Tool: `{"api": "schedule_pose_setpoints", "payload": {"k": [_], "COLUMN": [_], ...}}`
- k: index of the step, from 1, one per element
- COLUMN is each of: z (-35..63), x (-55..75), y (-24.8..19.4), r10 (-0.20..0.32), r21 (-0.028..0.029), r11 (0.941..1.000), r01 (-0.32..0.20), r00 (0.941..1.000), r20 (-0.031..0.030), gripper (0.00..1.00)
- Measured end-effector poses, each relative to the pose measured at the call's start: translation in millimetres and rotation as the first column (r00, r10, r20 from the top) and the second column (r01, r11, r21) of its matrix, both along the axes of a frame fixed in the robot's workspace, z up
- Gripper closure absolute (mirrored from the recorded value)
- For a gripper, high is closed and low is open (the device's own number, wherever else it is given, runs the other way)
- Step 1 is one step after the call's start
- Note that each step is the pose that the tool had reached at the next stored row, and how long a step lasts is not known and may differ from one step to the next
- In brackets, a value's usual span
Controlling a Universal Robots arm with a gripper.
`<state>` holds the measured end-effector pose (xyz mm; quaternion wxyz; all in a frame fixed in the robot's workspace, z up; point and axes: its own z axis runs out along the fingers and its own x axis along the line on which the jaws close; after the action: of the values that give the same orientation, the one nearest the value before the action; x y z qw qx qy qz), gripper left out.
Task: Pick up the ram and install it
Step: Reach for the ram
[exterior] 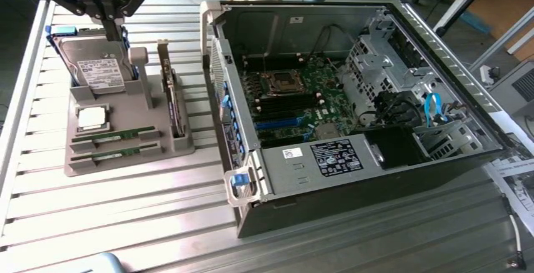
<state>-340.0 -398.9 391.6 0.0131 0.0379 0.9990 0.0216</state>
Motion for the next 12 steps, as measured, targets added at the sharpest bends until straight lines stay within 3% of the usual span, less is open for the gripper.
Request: {"api": "schedule_pose_setpoints", "payload": {"k": [12], "z": [0.0], "x": [-0.4], "y": [-1.4], "r10": [0.000], "r21": [0.0000], "r11": [1.0000], "r01": [0.000], "r00": [1.0000], "r20": [0.0000], "gripper": [0.89]}}
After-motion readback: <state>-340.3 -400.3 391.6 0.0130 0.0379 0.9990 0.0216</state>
